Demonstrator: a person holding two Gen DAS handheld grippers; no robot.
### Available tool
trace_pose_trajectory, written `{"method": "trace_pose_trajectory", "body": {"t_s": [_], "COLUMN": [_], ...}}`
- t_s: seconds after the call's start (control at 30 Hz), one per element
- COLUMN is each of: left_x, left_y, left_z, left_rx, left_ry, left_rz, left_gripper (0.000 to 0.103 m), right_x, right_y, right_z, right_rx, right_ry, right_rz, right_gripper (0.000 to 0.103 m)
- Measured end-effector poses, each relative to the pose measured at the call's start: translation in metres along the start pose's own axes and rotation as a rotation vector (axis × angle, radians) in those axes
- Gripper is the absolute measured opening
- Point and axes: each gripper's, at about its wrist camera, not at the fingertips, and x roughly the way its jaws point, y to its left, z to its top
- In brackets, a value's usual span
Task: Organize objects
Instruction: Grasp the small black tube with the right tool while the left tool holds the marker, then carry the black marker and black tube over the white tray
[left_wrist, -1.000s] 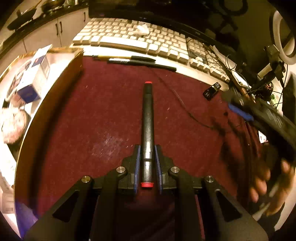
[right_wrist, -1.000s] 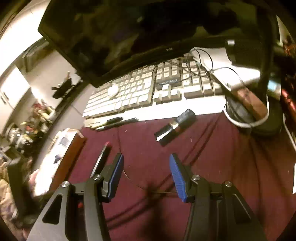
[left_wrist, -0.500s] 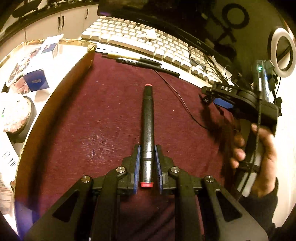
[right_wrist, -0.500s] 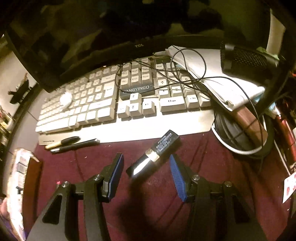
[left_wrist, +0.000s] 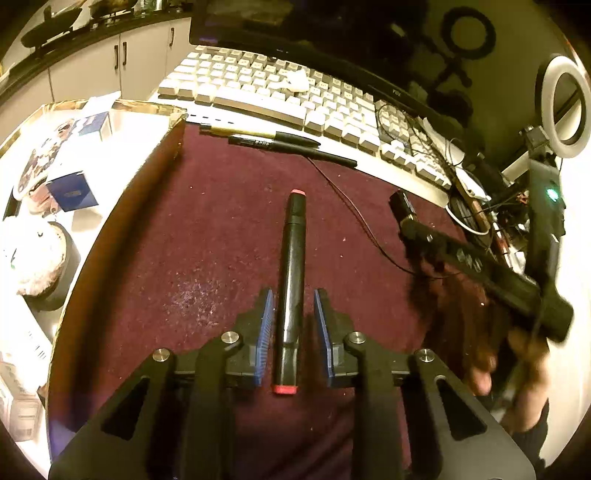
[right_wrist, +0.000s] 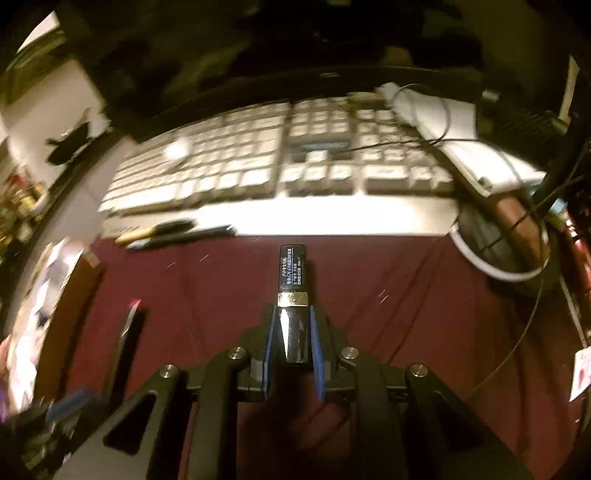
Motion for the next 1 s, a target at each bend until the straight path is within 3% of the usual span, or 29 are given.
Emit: {"method": "trace_pose_trajectory", "body": {"t_s": [0.13,0.33,0.4,0.53,0.63,0.83,1.0], "left_x": [0.012,0.019,0.021,0.019,0.01,-0.022,-0.056], "left_y": [-0.008,-0.014,-0.014,-0.008,-0.004,0.008,0.018], "left_z": [0.001,0.004,0.004,0.006,0.004,0.001,-0.002], "left_rx": [0.034,0.064,0.069,0.039,-0.001,-0.068,-0.079], "left_ry": [0.029,-0.035,-0.045,-0.029,-0.031,-0.07,-0.098], "left_rz": [0.056,0.142,0.168,0.118,0.049,-0.024,-0.009], "left_gripper": [0.021,0.021,0.015,0.014,0.014,0.014,0.014], "right_x": [-0.003,-0.008,-0.015,-0.046,-0.06,-0.058,-0.058], "right_y": [0.001,-0.003,-0.009,-0.007,0.0,0.02,0.049], "right_z": [-0.009,-0.013,-0.012,-0.008,-0.009,-0.014,-0.02], "right_rx": [-0.012,0.003,0.049,0.029,0.011,-0.01,-0.07], "right_ry": [-0.01,-0.028,-0.058,-0.145,-0.16,-0.123,-0.085], "right_rz": [0.043,0.087,0.147,0.213,0.273,0.348,0.416], "right_gripper": [0.016,0.016,0.016,0.016,0.016,0.016,0.016]}}
